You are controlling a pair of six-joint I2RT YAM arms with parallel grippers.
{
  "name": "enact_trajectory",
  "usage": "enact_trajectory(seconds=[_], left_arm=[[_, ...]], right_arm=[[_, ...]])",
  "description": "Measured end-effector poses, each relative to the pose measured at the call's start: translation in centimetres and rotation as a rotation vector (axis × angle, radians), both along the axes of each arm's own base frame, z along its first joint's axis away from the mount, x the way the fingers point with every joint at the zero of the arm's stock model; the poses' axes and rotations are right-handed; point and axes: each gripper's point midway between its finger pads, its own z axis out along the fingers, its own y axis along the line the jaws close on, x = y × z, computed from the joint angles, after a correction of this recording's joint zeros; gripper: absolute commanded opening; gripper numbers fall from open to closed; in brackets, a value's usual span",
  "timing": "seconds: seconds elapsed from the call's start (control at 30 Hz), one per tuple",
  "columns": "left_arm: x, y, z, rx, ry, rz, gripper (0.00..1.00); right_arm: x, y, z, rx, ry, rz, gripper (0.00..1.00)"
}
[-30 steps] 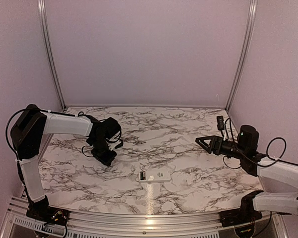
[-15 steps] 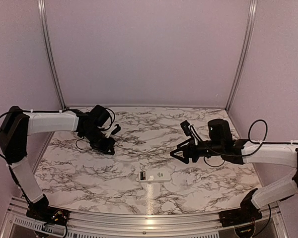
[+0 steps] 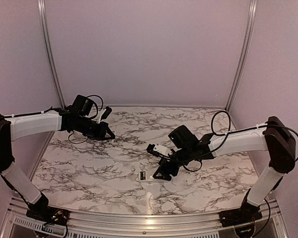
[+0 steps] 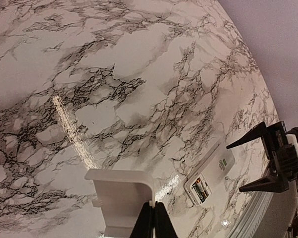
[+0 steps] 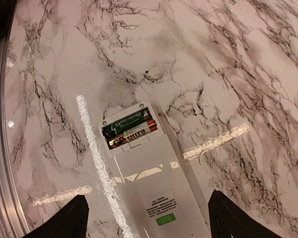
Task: Load the batteries into the remote control
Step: Adjust the remote control without the battery cover at the center of the board.
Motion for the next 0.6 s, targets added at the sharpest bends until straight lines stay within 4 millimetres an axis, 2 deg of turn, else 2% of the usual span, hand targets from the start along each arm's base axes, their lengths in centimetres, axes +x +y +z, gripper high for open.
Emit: enact_trajectory(seconds=[0.1, 0.23, 0.43, 0.6], left_arm=[[0.2, 0.1, 1.0, -0.055, -0.004, 0.012, 0.0], [0.4, -0.3, 1.9, -0.105, -0.019, 0.005, 0.0], [0.2, -0.7, 2.2, -0.138, -0.018, -0.006, 0.0], [0.3, -0.7, 2.4, -0.155, -0.018, -0.004, 0.0]], right_arm=[[-0.8, 0.1, -1.9, -0.076, 0.011, 0.046, 0.82], [-0.7, 0.3, -3.3, -0.132, 0.012, 0.078, 0.83], [0.0, 0.3, -4.7, -0.201, -0.015, 0.089, 0.83], [0.7, 0.3, -5.3, -0.251, -0.037, 0.067, 0.77]])
